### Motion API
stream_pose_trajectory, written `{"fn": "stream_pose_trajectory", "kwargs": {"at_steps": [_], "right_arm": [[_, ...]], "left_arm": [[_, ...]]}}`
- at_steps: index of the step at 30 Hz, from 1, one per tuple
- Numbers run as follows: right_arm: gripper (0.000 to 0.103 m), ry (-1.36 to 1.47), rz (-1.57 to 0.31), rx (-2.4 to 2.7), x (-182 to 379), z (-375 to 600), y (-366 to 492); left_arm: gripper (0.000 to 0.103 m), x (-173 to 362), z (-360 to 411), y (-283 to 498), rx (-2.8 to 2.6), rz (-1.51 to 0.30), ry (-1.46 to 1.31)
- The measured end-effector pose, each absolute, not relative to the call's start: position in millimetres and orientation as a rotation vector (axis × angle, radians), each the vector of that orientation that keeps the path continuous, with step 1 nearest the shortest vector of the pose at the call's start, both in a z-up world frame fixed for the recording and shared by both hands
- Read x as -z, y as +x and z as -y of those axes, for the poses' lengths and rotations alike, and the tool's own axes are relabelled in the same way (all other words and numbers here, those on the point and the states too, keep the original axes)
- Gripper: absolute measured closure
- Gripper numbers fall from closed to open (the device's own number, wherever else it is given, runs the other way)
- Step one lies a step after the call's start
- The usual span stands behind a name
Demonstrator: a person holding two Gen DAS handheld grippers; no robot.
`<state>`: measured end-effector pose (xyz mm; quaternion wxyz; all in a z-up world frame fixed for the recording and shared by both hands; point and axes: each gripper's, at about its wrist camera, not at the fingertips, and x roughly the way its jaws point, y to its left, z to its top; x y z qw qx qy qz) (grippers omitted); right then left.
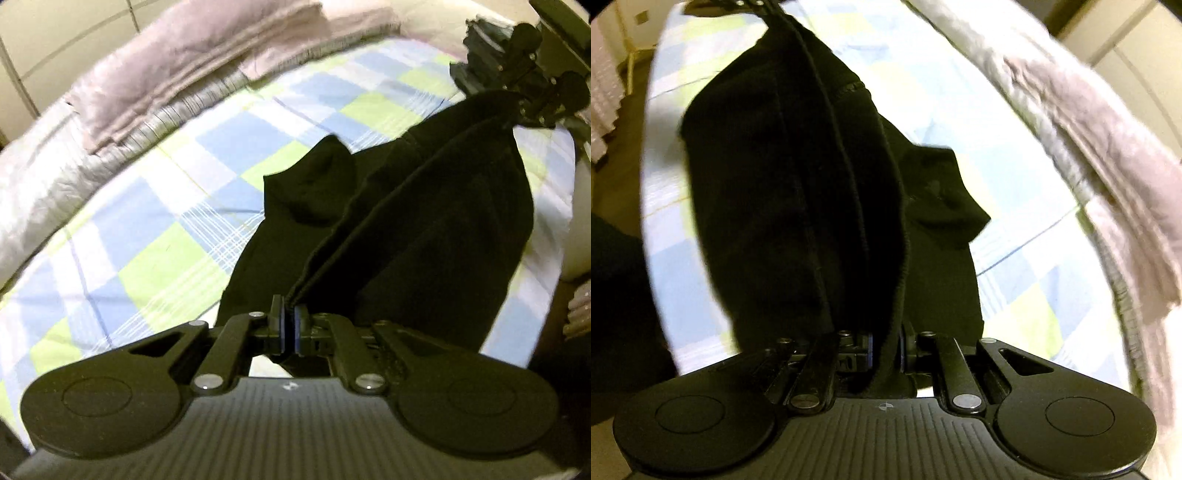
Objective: Fold clothes
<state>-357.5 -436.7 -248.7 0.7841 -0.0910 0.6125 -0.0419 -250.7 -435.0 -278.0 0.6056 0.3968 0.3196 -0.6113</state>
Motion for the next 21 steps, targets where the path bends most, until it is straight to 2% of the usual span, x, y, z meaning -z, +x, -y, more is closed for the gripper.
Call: {"fn": "stream_pose_trajectory", "kwargs": {"at_steps": [6, 17, 21], "right_arm": [[0.093, -0.066, -1.354, 0.09, 276.7, 508.2, -332.0], [0.093, 0.104, -1.346, 0.052, 308.4, 602.5, -296.7], [0.093, 0.176, -1.35, 0.055, 338.1, 637.4, -292.3]], "left_arm": [[0.099, 315.2, 471.9, -201.3, 1.441, -0.794, 0.952], [0.099, 344.8, 527.9, -151.2, 1.352, -0.887, 0.95], [0.099, 374.2, 554.5, -131.6, 1.312, -0.941, 0.933]]}}
